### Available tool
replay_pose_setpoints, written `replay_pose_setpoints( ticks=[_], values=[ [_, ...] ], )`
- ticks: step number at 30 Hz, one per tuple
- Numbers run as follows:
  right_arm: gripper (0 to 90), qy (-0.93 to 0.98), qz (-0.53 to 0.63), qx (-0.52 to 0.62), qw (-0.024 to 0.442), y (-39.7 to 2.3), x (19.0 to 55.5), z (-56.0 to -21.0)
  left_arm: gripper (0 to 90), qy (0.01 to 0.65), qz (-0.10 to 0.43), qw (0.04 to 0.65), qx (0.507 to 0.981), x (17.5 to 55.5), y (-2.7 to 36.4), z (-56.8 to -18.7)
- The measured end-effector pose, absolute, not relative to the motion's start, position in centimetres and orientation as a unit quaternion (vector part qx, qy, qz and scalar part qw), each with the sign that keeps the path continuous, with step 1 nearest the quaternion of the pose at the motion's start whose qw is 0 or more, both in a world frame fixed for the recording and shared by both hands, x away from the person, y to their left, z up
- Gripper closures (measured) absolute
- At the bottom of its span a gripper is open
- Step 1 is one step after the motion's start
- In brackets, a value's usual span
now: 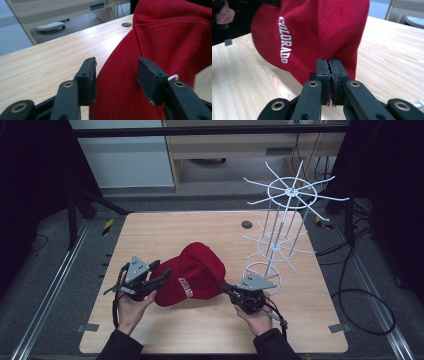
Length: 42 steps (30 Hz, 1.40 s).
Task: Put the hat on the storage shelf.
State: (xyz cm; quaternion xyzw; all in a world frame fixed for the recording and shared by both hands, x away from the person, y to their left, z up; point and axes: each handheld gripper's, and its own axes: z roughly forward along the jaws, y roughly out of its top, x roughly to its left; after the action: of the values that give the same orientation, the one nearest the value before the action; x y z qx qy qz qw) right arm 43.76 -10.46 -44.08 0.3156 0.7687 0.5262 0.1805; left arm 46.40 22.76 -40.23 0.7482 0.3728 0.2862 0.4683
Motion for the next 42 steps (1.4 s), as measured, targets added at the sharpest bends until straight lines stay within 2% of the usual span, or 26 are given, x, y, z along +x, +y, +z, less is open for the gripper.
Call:
replay_pose_setpoints(
  ticks=[4,11,13,14,18,19,21,28,32,34,36,42],
  values=[
    [87.1,0.771,0.528,0.307,0.179,-9.9,43.7,-44.0,48.2,0.381,0.307,0.450,0.747,46.9,23.0,-40.8],
    [87.0,0.775,0.518,0.316,0.177,-9.4,44.0,-44.3,48.6,0.404,0.287,0.451,0.742,47.7,23.8,-41.7],
    [87.0,0.779,0.511,0.318,0.177,-9.3,44.0,-44.4,51.2,0.410,0.282,0.423,0.757,48.0,23.6,-42.4],
    [87.1,0.781,0.506,0.319,0.177,-9.3,44.1,-44.5,56.7,0.408,0.283,0.399,0.771,48.1,23.3,-42.9],
    [86.9,0.796,0.483,0.324,0.168,-8.7,44.2,-45.0,56.4,0.410,0.243,0.356,0.804,48.8,22.3,-45.4],
    [90.0,0.799,0.477,0.326,0.164,-8.6,44.2,-45.2,56.8,0.409,0.234,0.351,0.810,48.8,22.1,-45.7],
    [90.0,0.798,0.482,0.323,0.162,-8.6,44.2,-45.5,56.7,0.404,0.230,0.343,0.816,48.8,21.8,-45.9],
    [90.0,0.800,0.470,0.328,0.175,-8.9,44.1,-45.6,53.2,0.398,0.204,0.379,0.810,47.7,21.6,-45.0],
    [79.4,0.779,0.475,0.351,0.211,-11.4,43.9,-45.1,47.5,0.382,0.194,0.405,0.808,46.6,20.8,-44.2],
    [77.8,0.775,0.473,0.356,0.220,-12.2,43.8,-45.1,46.5,0.368,0.192,0.414,0.810,45.9,19.8,-43.8],
    [72.2,0.766,0.473,0.372,0.225,-14.1,43.6,-45.1,43.7,0.354,0.186,0.422,0.814,45.2,18.5,-43.4],
    [64.6,0.757,0.469,0.389,0.235,-17.0,42.7,-45.4,38.0,0.324,0.183,0.425,0.825,43.8,15.8,-43.1]
  ],
)
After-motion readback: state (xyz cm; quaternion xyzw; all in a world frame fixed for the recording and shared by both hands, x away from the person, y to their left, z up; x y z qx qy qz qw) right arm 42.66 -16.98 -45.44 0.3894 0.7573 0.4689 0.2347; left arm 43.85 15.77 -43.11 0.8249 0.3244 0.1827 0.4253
